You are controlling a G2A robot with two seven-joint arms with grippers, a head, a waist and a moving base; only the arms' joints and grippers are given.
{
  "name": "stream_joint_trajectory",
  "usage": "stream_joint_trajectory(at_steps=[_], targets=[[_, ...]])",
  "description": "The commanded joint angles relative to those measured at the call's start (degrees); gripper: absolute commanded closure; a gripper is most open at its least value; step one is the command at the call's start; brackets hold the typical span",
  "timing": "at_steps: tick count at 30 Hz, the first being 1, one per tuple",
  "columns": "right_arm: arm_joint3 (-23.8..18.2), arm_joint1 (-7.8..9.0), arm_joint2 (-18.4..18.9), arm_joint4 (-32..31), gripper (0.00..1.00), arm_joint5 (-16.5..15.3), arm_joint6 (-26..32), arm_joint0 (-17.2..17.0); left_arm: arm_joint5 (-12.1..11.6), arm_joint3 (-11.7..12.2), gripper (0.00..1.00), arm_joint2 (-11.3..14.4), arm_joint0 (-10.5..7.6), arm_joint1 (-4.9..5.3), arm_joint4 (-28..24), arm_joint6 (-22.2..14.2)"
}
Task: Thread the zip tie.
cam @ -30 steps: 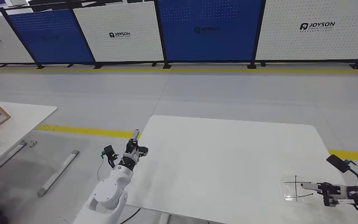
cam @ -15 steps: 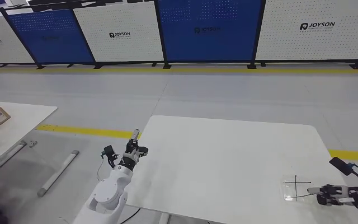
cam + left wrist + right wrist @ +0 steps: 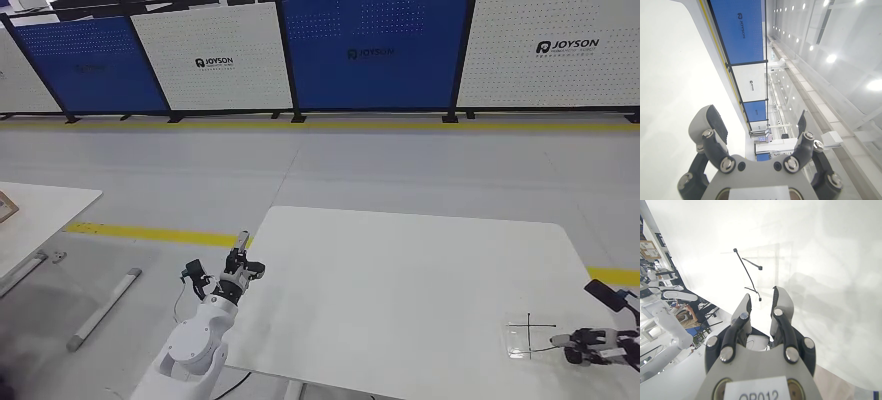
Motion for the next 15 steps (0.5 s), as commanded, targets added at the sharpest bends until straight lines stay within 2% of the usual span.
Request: stream_joint_trajectory(at_steps=[1,8,15], targets=[[0.1,-0.02,-0.4,0.1,0.76,0.0,0.0,0.3,0.0,0.0,0.00,0.0,0.00,0.00,0.0,0.0],[0.4,0.06,-1.3,0.0,0.80,0.4,0.0,1.1,0.0,0.0,0.00,0.0,0.00,0.00,0.0,0.0],[0.5,0.01,-1.9,-0.1,0.89,0.7,0.0,1.6,0.0,0.0,0.00,0.0,0.00,0.00,0.0,0.0]])
